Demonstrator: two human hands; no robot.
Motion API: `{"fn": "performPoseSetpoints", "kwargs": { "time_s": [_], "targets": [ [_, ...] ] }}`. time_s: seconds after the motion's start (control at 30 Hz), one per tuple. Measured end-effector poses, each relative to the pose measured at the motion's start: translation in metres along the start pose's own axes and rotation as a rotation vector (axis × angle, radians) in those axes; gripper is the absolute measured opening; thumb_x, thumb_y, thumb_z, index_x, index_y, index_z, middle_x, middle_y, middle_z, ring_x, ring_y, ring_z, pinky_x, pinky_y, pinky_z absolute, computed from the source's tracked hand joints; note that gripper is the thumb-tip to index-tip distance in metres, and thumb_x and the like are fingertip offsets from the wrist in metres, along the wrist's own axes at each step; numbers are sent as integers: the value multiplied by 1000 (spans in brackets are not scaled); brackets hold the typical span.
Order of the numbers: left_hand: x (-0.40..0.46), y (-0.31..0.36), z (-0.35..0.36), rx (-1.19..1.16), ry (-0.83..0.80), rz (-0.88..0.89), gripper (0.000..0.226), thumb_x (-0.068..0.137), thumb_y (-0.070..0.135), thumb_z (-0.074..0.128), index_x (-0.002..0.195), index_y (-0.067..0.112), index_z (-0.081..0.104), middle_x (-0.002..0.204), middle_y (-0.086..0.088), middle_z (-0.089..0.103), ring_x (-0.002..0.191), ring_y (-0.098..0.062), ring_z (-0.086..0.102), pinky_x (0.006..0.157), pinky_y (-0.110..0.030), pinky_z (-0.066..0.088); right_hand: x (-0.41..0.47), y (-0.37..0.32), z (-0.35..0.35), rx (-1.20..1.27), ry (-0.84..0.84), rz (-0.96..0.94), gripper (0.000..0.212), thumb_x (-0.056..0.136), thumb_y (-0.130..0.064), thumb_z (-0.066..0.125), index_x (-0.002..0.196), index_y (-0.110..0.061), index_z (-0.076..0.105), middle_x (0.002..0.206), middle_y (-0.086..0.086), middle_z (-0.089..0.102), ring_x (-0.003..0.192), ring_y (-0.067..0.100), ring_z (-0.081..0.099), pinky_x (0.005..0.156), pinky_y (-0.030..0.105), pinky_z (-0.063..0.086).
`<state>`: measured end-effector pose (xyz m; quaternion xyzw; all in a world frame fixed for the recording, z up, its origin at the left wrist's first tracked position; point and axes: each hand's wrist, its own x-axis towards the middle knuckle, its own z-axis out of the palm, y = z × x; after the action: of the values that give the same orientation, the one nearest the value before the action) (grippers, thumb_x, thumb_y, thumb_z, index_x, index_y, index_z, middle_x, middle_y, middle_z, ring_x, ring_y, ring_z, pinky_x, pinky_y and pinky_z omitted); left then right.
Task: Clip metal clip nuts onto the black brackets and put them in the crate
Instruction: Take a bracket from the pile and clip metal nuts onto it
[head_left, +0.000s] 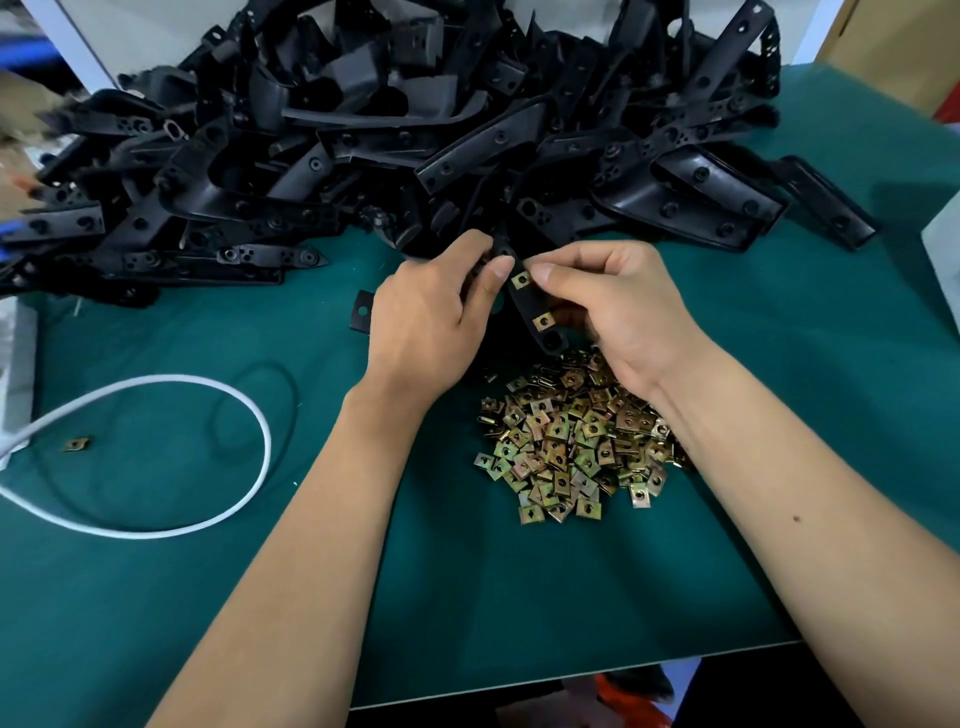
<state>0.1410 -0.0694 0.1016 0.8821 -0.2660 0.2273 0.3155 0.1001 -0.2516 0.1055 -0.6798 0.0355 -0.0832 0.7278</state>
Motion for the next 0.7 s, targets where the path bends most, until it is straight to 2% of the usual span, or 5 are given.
{"fn": "performPoseSetpoints", "kwargs": {
  "time_s": [0.27,0.4,0.5,0.63,0.7],
  "targets": [
    [1,10,6,113,85,-95,36,106,50,43,108,17,58,66,5,54,62,-35,56,57,-44,46,-3,-1,5,-289,37,-161,29,81,-21,87,108,-22,78,98,-10,78,99,2,72,91,21,56],
    [0,14,8,123,95,-120,37,106,51,42,110,17,57,64,5,53,60,-34,55,58,-46,49,-4,1,7,-374,44,-194,22,81,-25,87,97,-34,74,92,-20,76,94,-9,68,78,6,48],
    [0,16,7,90,90,-65,37,106,50,43,107,15,57,56,10,43,54,-28,51,53,-41,46,-3,0,6,-196,44,-130,3,91,-25,78,93,-23,80,86,-10,78,86,-2,70,76,13,51],
    [0,13,3,56,79,23,40,106,51,41,105,14,58,56,10,44,51,-20,46,50,-36,41,-2,-3,1,-153,-9,-65,11,95,-23,74,97,-15,81,98,6,79,97,12,71,90,25,56],
    [0,13,3,61,83,36,40,106,51,41,107,14,58,56,9,46,50,-17,45,50,-34,38,-3,-4,2,-216,-9,-91,11,96,-23,72,96,-17,81,95,6,79,91,9,70,85,23,55]
  ]
}}
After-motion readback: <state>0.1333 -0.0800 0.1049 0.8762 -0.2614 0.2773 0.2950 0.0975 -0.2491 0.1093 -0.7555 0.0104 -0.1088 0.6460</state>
